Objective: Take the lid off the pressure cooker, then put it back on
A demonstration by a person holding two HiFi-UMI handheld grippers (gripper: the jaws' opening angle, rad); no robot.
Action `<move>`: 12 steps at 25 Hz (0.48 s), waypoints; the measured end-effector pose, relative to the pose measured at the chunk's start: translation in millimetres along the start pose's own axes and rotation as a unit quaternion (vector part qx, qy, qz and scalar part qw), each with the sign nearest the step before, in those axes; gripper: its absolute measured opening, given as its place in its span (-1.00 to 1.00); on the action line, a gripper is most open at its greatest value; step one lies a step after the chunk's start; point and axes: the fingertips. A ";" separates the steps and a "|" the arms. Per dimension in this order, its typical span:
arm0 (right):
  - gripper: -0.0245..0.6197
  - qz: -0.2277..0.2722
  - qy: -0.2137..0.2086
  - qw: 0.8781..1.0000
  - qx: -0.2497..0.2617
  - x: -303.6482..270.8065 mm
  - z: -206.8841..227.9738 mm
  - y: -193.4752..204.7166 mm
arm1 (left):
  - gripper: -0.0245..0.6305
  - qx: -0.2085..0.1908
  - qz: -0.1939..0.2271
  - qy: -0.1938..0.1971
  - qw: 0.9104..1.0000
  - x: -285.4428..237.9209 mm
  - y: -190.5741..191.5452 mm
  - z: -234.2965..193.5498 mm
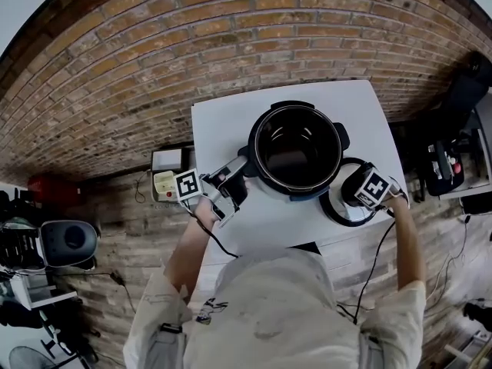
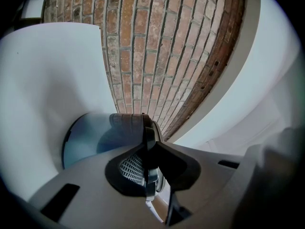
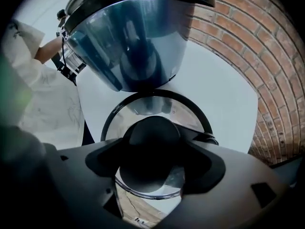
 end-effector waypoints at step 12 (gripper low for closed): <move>0.16 0.017 -0.008 1.000 -0.017 -0.3 -1.7 -1.4 | -0.71 0.000 0.002 0.005 1.000 -0.4 0.4 0.3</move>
Point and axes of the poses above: the fingertips, and each gripper's own axes: x backward along the fingers, z to its right, y out of its underside, and after that the axes turned 6 degrees about z, right-handed
